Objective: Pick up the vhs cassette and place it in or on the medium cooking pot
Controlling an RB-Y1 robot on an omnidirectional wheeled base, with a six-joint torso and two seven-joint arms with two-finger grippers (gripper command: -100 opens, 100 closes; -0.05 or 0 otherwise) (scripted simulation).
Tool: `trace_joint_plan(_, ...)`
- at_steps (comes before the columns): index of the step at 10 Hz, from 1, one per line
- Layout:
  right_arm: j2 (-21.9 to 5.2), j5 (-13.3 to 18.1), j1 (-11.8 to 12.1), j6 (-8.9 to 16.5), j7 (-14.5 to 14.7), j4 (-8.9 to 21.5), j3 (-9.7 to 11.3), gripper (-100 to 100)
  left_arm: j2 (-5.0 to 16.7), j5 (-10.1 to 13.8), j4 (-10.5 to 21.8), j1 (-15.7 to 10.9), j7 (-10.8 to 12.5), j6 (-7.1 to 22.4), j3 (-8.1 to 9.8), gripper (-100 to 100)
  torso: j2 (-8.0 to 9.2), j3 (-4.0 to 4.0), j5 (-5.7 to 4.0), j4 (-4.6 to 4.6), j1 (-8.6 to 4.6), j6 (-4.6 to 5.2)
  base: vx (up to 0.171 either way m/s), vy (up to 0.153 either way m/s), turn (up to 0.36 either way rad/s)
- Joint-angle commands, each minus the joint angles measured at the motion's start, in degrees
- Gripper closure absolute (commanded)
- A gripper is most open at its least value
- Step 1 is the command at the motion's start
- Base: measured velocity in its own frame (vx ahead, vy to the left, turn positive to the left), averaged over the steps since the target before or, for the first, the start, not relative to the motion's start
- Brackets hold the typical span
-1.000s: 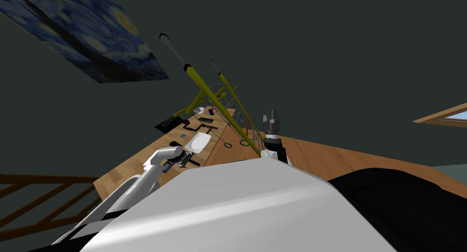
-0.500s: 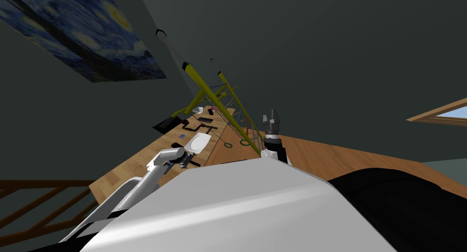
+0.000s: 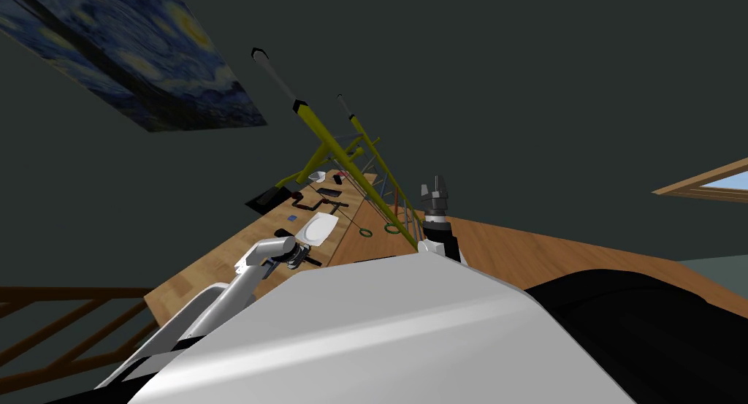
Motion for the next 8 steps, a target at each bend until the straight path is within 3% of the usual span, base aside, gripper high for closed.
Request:
trace_joint_plan(1, 0.0, 0.0, 0.0, 0.0, 0.0, 0.0, 0.0, 0, 0.0, 0.0, 0.0, 0.0, 0.0, 0.0, 0.0, 0, 0.0, 0.0, 0.0, 0.0, 0.0, 0.0, 0.0, 0.0, 0.0)
trace_joint_plan(2, 0.0, 0.0, 0.0, 0.0, 0.0, 0.0, 0.0, 0, 0.89, 0.86, -1.79, -0.04, 0.1, 1.71, 0.58, 100, 0.0, 0.0, 0.0, 0.0, 0.0, 0.0, 0.007, -0.021, 0.06)
trace_joint_plan(4, 0.0, 0.0, 0.0, 0.0, 0.0, 0.0, 0.0, 0, 1.52, 1.44, -2.87, -0.06, 0.14, 2.89, 0.97, 100, -0.03, -0.01, -0.05, 0.0, -0.13, -0.02, 0.011, -0.029, 0.042)
trace_joint_plan(5, 0.0, 0.0, 0.0, 0.0, 0.0, 0.0, 0.0, 0, 1.12, 1.08, -1.89, -0.39, 0.01, 2.07, 0.63, 100, -0.04, -0.02, -0.06, -0.01, -0.14, -0.01, 0.004, -0.011, 0.005)
trace_joint_plan(6, 0.0, 0.0, 0.0, 0.0, 0.0, 0.0, 0.0, 0, 1.15, 1.12, -1.98, -0.43, 0.02, 2.24, 0.66, 0, -0.03, -0.03, -0.04, -0.02, -0.1, -0.02, 0.0, 0.0, 0.0)
trace_joint_plan(7, 0.0, 0.0, 0.0, 0.0, 0.0, 0.0, 0.0, 0, 2.72, 1.75, -2.72, -1.58, 1.23, 2.27, 0.27, 100, -0.02, -0.02, -0.04, -0.02, -0.06, -0.02, -0.078, 0.056, -0.13)
trace_joint_plan(8, 0.0, 0.0, -0.02, 0.0, 0.0, 0.0, 0.0, 0, 3.32, 2.0, -2.98, -1.98, 1.63, 2.32, 0.18, 100, 0.17, 0.1, -0.06, 0.05, 0.12, 0.04, -0.143, 0.082, -0.194)
